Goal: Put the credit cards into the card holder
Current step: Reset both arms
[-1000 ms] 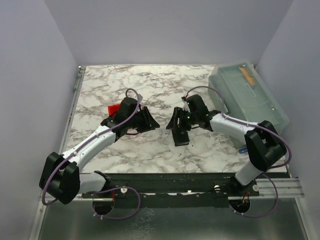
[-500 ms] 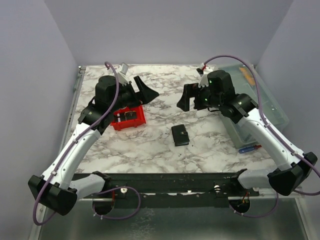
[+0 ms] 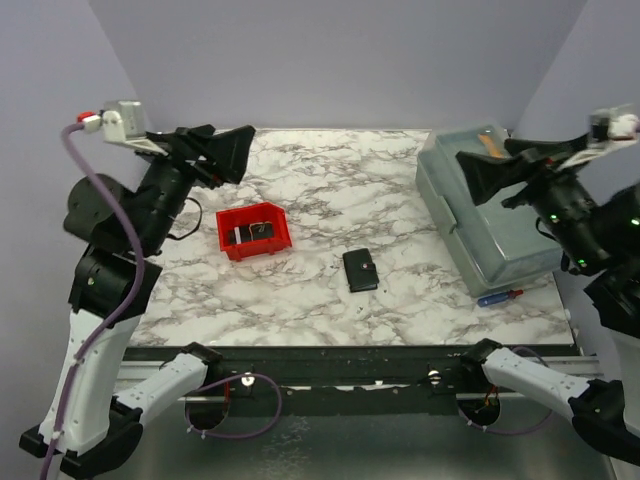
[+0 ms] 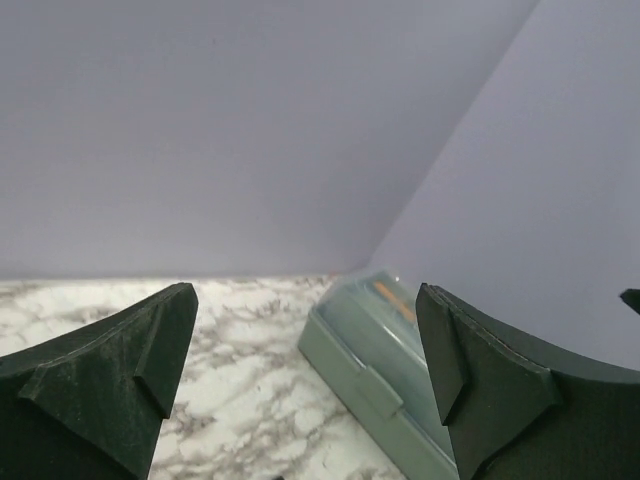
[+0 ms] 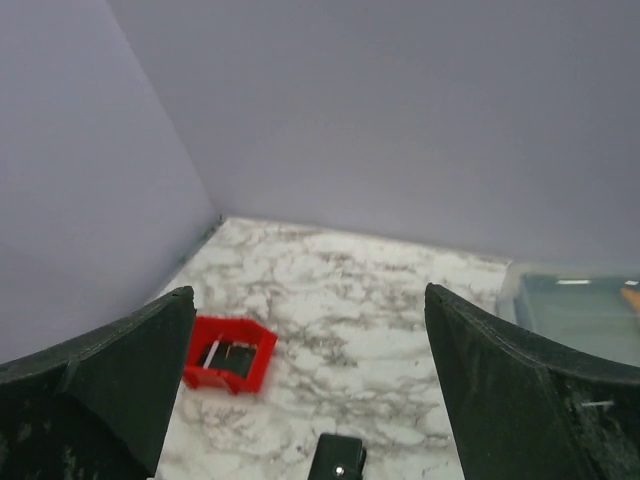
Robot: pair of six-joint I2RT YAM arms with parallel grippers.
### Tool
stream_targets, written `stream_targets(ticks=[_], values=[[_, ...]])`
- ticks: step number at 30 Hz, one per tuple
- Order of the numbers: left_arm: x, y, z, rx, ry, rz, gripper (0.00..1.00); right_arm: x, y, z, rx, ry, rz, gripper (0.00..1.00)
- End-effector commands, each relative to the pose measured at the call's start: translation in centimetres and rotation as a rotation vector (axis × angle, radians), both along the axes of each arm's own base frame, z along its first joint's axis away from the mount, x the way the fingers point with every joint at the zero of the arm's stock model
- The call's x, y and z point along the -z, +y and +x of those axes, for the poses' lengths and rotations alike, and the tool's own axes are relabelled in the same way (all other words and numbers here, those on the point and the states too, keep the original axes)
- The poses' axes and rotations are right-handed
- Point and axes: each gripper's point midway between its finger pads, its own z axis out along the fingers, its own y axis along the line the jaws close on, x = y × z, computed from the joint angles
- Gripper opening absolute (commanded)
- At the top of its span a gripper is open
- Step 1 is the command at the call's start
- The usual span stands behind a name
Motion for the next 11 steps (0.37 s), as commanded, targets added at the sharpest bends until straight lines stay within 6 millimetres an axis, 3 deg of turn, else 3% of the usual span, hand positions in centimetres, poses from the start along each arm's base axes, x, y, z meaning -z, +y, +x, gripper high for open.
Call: stream_targets(ticks=[1, 7, 11], values=[[-3.4, 3.5, -1.8, -0.138, -0.138, 0.004, 0.99, -3.1, -2.8, -0.4, 0.113, -0.113, 0.005, 1.0], [-4.2, 4.6, -3.0, -0.168, -0.176, -0.003, 0.99, -5.4, -4.2, -2.6, 0.109, -0.213, 0.071, 1.0], [-4.2, 4.5, -3.2, -0.163, -0.178, -0.007, 0.99, -5.7, -4.3, -3.4, 0.09, -0.242, 0.081, 1.0]])
